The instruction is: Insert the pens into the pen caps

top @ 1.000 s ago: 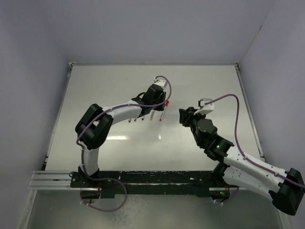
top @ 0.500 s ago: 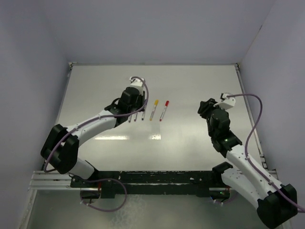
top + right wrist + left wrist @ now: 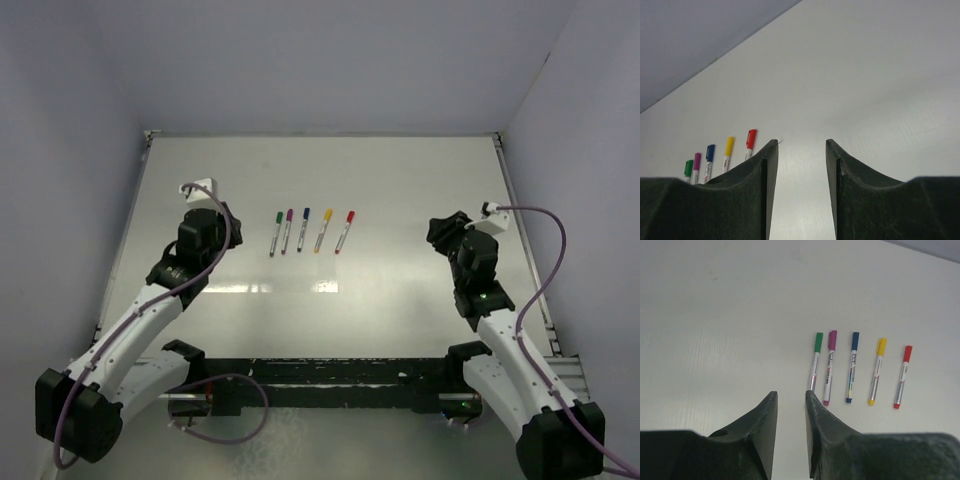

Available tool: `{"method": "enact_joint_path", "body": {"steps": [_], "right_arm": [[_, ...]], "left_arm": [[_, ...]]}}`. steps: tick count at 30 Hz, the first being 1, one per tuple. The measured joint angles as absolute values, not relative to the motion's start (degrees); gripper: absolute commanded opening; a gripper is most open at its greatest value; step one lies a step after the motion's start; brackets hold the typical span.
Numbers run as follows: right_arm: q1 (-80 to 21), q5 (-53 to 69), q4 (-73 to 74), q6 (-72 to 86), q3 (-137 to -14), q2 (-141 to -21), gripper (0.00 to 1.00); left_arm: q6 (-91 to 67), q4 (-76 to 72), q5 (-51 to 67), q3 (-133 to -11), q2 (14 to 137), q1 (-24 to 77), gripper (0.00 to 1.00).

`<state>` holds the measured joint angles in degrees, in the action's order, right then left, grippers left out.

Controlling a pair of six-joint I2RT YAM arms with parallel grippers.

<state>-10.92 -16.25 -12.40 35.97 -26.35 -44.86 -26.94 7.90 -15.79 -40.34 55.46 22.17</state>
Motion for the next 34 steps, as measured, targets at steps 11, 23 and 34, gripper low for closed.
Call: {"method": "enact_joint_path", "body": {"steps": [11,23,34], "right_arm": [[-10.90,-15.00,-11.25,35.64,-23.09,-37.71,0.47],[-10.90,-14.39,-10.55,35.70,-23.09,-39.77,0.47],[-10.90,-14.20,-10.57,35.68,-22.87,-39.72,0.48]], "left_arm": [[-31.57,13.98,-21.89,-30.50,45.04,22.15,0.40],[-32.62,14.48,-23.27,-29.21,43.57,22.15,0.40],[-33.61,14.70,-24.25,-28.93,42.70,22.15,0.38]]}}
